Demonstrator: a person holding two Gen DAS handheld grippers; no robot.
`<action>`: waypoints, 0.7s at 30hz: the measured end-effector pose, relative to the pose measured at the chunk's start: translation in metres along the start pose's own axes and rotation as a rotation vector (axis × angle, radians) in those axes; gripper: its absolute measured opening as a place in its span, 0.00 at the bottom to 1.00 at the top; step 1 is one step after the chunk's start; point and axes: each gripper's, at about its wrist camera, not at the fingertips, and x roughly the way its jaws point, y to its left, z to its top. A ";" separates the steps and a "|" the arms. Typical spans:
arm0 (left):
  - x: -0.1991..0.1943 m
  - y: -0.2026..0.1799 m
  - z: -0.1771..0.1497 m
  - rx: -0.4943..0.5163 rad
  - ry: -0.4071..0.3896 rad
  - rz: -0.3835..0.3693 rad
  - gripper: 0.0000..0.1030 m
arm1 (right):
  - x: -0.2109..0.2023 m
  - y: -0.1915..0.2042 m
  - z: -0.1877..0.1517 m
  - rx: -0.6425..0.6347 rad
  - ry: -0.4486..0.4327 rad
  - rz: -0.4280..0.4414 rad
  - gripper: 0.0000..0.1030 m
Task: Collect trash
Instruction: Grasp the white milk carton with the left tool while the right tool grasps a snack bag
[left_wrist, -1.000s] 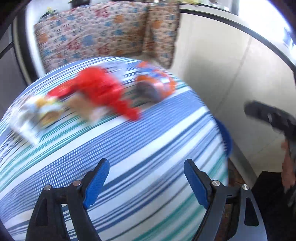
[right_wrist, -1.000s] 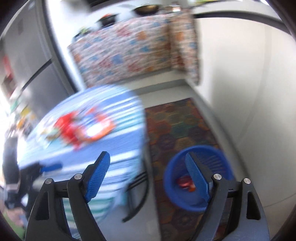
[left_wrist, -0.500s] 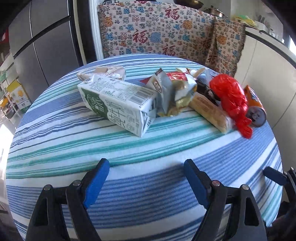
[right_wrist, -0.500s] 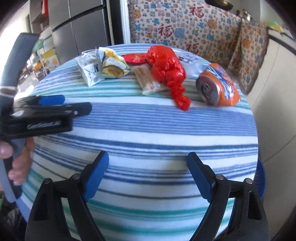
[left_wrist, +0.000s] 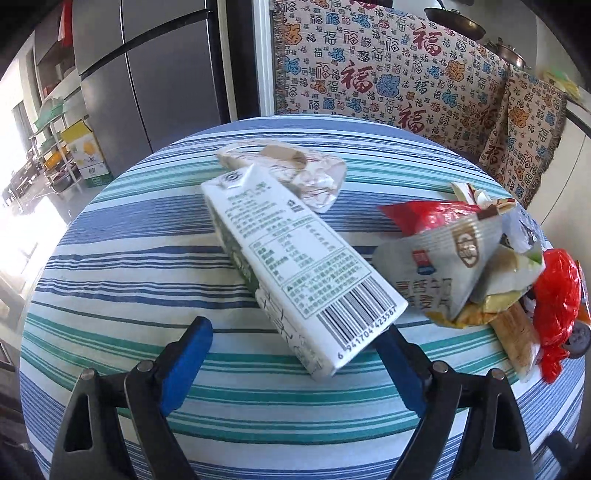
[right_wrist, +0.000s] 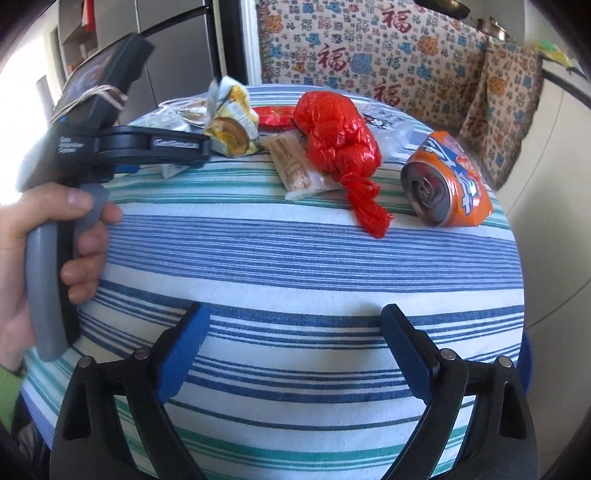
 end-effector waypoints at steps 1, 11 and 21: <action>-0.004 0.009 -0.003 -0.003 -0.001 0.002 0.89 | 0.000 0.000 0.000 0.001 0.001 0.000 0.92; -0.021 0.055 -0.019 0.087 0.004 -0.058 0.89 | 0.004 0.015 0.005 0.004 0.016 0.004 0.95; -0.016 0.057 -0.016 0.062 0.021 -0.045 1.00 | 0.039 0.054 0.048 -0.025 0.012 0.073 0.88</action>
